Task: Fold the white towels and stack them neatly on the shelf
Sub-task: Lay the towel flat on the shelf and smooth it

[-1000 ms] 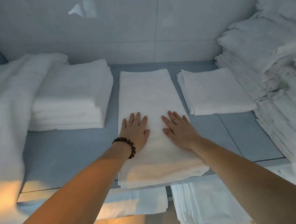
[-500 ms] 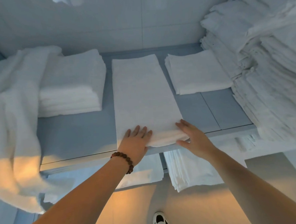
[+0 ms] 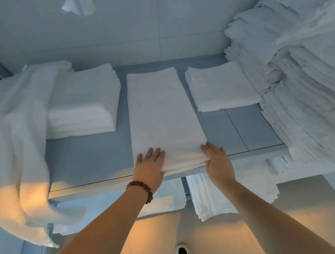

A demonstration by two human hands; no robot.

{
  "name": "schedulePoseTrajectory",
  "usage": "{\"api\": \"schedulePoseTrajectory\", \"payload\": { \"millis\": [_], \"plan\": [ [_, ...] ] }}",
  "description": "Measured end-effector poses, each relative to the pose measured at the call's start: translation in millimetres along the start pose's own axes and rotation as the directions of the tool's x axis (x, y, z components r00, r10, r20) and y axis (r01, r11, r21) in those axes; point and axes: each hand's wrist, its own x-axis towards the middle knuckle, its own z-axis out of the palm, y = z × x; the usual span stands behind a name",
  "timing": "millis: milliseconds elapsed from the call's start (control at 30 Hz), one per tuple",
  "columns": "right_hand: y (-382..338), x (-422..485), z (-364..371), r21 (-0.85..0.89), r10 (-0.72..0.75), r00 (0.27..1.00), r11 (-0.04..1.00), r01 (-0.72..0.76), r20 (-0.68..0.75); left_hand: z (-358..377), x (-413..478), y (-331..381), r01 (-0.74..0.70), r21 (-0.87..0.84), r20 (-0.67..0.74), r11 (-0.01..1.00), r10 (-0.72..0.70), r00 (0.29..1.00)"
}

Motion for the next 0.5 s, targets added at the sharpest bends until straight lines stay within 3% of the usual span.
{"api": "schedulePoseTrajectory", "payload": {
  "millis": [267,500],
  "plan": [
    [4,13,-3,-0.231,-0.143,0.987,0.961,0.155,0.071,13,-4,4,0.076,0.085,-0.088,0.994,-0.068,0.994],
    [4,-1,1,-0.322,-0.277,0.937,0.886,0.335,0.213,13,-16,3,0.063,0.150,-0.053,0.987,-0.056,0.997]
  ]
}}
